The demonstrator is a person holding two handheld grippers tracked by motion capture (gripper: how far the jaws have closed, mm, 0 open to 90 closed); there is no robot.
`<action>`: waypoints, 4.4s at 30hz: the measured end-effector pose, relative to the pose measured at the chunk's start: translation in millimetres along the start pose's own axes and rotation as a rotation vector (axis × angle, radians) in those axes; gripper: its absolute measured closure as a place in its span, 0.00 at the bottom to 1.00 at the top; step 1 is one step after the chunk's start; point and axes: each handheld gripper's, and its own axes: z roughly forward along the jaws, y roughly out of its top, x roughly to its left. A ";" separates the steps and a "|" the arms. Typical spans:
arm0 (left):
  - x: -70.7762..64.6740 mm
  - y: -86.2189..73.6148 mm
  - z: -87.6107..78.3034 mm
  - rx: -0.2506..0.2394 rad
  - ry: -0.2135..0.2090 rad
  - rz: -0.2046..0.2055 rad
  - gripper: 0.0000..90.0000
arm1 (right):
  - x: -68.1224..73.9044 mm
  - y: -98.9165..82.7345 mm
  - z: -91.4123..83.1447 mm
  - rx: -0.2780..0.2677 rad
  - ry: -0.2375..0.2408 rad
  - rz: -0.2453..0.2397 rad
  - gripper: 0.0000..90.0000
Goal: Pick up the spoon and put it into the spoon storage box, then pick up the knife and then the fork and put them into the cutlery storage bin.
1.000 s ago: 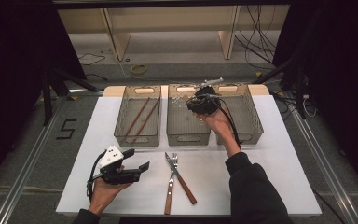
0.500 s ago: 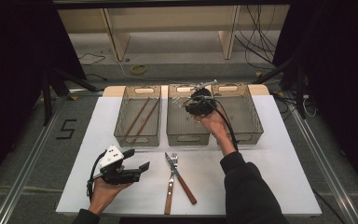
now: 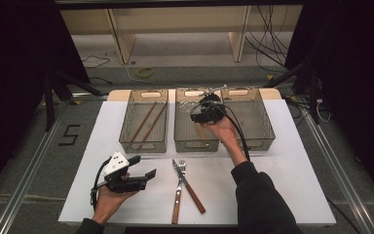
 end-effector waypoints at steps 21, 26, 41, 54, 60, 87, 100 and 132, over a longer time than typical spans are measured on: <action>1.3 -0.6 0.3 0.004 0.008 0.002 0.22 | 41.1 -52.3 -57.9 -0.018 0.152 -0.106 0.41; 1.7 -0.7 0.2 0.006 0.010 0.002 0.22 | 52.7 -71.6 -62.5 -0.012 0.169 -0.107 0.40; 1.6 -0.7 -0.4 0.004 0.013 0.001 0.21 | 76.9 -108.4 -65.1 0.085 0.211 -0.154 0.37; 1.6 -0.7 -0.6 0.003 0.015 -0.001 0.21 | 82.4 -124.0 -62.8 0.145 0.230 -0.155 0.36; 1.8 -0.6 -0.4 0.002 0.016 -0.002 0.21 | 85.5 -128.9 -59.6 0.175 0.229 -0.176 0.35; 1.1 0.5 1.3 0.003 0.009 0.005 0.21 | 114.2 -148.0 -46.9 0.334 0.244 -0.292 0.42; 0.3 -0.1 1.3 0.007 0.011 0.008 0.21 | 121.6 -151.1 -48.4 0.324 0.292 -0.324 0.66; 0.2 -0.5 -0.3 0.014 0.009 0.021 0.22 | 114.3 -168.3 -55.0 0.396 0.297 -0.431 1.00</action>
